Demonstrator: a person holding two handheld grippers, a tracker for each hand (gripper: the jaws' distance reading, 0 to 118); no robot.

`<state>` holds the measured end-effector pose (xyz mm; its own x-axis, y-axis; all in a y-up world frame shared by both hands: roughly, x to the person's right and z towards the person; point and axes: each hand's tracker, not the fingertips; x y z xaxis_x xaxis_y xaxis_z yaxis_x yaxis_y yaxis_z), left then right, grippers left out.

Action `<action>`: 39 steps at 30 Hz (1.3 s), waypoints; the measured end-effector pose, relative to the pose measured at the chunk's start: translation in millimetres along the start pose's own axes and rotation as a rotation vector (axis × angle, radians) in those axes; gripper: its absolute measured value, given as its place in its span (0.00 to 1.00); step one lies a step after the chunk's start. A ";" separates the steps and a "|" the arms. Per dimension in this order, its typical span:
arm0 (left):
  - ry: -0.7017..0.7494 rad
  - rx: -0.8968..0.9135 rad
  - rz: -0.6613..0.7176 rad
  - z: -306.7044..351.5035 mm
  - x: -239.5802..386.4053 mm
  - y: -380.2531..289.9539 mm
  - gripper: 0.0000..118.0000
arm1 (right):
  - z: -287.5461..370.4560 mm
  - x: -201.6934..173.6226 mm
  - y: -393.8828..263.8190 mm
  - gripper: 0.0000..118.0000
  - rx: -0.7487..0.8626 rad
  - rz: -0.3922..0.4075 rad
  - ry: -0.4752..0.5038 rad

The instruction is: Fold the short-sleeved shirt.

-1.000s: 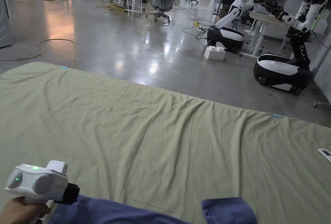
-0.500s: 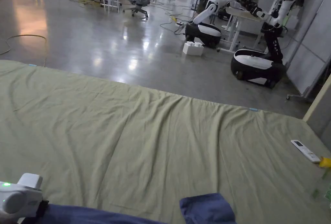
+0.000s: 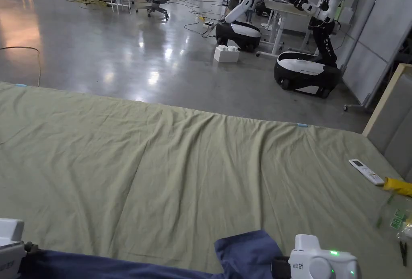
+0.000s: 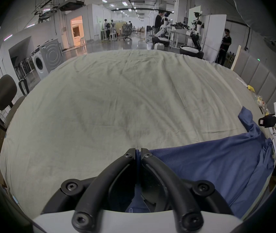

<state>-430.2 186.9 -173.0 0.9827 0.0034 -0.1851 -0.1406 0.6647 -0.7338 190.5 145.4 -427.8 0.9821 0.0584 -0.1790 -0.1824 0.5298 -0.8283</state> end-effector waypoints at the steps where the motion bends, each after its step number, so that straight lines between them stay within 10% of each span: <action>1: 0.000 0.005 -0.002 4.7 3.3 0.5 0.05 | -11.4 0.4 1.8 0.66 -0.038 0.005 -0.001; 8: 0.002 0.020 0.020 16.9 7.0 -6.6 0.05 | -32.0 -1.6 -1.5 0.55 -0.089 0.017 -0.008; 12: 0.007 0.020 0.019 17.1 6.2 -8.2 0.05 | -25.5 -1.1 1.3 0.04 -0.055 0.030 0.001; 39: -0.071 0.149 0.019 120.2 -35.3 -77.6 0.05 | 183.8 14.5 -122.5 0.02 0.249 0.009 0.022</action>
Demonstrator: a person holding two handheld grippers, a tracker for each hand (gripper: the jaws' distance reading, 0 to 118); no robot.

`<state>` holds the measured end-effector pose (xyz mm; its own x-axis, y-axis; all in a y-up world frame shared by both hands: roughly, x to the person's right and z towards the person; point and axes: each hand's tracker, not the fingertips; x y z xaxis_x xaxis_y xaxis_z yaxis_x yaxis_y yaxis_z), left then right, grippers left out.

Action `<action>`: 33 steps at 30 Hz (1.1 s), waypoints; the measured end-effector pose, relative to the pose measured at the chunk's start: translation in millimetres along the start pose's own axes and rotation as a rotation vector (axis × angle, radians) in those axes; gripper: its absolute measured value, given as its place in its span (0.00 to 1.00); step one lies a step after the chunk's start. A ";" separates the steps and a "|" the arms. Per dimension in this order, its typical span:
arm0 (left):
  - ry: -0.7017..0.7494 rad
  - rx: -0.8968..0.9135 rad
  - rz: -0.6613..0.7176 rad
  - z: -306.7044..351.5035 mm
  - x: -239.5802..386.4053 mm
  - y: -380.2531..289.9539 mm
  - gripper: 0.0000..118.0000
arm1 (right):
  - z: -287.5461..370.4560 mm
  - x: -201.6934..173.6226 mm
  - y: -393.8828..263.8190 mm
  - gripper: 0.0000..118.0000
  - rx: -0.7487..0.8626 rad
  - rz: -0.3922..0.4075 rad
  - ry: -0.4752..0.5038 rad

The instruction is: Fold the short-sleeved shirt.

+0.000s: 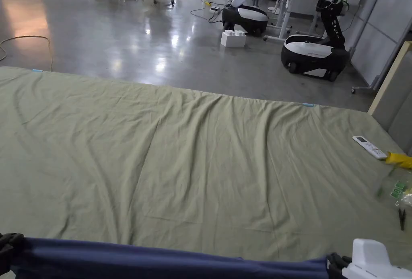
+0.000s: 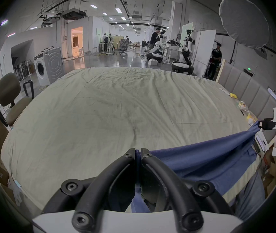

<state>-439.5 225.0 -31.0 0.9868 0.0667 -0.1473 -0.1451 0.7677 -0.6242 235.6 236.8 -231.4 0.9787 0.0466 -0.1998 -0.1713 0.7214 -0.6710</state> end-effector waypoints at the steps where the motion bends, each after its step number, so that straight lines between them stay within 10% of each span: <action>1: -0.001 -0.001 -0.008 4.8 -0.4 -4.3 0.05 | 5.3 -0.8 -7.1 0.02 -0.010 0.011 -0.005; 27: 0.056 -0.276 0.000 -10.5 -1.4 -100.8 0.06 | -31.9 -22.7 -112.1 0.04 -0.282 0.104 -0.121; 33: 0.159 -0.161 -0.021 3.2 8.9 -82.9 0.46 | 0.8 -31.7 -82.8 0.72 -0.127 0.092 -0.178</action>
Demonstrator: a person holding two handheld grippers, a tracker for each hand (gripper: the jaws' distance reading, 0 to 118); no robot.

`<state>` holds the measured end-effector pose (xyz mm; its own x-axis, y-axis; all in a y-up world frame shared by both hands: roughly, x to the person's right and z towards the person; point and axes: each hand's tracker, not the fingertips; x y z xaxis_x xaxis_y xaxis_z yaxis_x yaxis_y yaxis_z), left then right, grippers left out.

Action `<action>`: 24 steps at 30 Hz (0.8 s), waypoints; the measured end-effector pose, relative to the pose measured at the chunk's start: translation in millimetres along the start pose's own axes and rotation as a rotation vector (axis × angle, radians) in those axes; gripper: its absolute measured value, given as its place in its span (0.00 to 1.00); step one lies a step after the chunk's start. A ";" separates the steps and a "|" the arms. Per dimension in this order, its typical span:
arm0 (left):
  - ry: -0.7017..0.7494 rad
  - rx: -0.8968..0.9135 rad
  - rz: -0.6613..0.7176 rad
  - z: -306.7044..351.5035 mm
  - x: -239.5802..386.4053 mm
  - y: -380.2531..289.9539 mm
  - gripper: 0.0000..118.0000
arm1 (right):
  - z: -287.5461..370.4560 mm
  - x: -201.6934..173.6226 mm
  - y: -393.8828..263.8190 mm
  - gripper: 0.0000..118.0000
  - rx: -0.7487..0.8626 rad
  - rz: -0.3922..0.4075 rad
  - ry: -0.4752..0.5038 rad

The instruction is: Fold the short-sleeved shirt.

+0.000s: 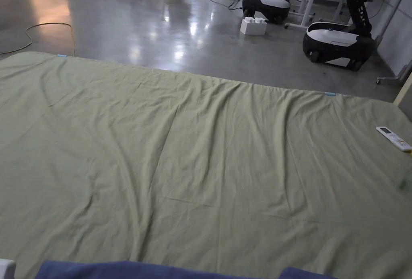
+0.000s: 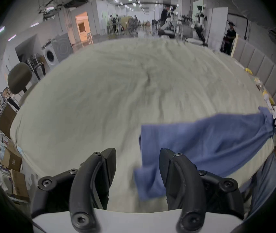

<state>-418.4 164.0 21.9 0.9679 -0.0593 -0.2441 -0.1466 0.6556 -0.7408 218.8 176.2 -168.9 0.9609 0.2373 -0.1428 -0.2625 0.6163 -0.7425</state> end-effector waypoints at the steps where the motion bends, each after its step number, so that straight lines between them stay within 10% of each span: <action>1: -0.015 0.043 0.018 5.8 7.8 3.8 0.46 | 7.0 -0.5 7.5 0.73 0.047 -0.022 0.008; 11: 0.000 0.438 -0.034 21.9 68.2 69.2 0.45 | 45.7 -35.9 83.2 0.68 0.498 -0.135 0.001; 24: 0.025 0.711 0.020 42.6 118.0 96.0 0.08 | 75.9 -80.0 131.6 0.07 0.791 -0.189 0.032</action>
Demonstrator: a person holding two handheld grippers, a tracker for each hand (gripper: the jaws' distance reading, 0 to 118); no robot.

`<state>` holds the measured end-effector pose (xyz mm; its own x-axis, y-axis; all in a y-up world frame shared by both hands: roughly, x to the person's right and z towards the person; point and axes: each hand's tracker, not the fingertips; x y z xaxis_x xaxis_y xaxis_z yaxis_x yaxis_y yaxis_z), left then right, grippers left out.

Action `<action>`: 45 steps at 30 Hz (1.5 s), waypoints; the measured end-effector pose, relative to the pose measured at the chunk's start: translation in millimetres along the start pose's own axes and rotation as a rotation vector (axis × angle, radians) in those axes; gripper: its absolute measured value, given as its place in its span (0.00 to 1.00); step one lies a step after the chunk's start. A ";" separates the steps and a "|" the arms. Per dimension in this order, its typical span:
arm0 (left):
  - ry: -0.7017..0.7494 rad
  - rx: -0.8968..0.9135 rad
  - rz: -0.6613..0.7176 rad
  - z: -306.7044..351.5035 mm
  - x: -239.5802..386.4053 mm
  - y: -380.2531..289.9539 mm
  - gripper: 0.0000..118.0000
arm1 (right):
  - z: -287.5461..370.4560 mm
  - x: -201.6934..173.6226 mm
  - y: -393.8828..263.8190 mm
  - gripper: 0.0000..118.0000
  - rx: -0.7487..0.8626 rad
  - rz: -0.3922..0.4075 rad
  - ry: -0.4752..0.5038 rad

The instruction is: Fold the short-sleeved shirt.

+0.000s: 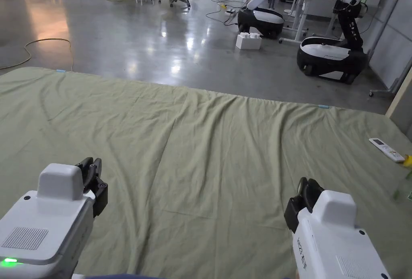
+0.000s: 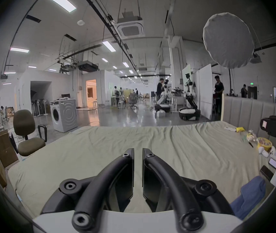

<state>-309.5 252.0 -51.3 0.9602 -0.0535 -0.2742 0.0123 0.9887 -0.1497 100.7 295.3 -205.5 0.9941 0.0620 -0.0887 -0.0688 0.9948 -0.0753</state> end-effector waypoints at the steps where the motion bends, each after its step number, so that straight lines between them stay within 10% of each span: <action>1: 0.008 0.020 0.002 0.1 0.4 2.0 0.06 | -0.7 -0.6 1.5 0.04 0.001 -0.011 0.005; 13: -0.021 -0.009 0.022 2.0 -23.3 14.0 0.03 | -5.2 -12.2 13.9 0.01 0.045 0.062 -0.012; 26: -0.148 -0.545 0.136 -0.3 -146.2 -44.6 0.04 | -14.9 -10.8 1.3 0.01 -0.007 0.102 0.005; 34: -0.249 -0.710 0.302 -8.5 -188.5 -103.1 0.61 | -17.7 -16.5 -13.1 0.01 -0.065 0.116 0.025; 45: -0.517 -0.947 0.828 -31.6 -185.9 -213.9 0.61 | -16.8 -25.3 -23.6 0.01 -0.128 0.109 0.065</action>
<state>-499.5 46.0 1.6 0.5889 0.7691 -0.2482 -0.6076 0.2188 -0.7635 75.7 268.9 -218.2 0.9730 0.1598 -0.1667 -0.1904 0.9637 -0.1875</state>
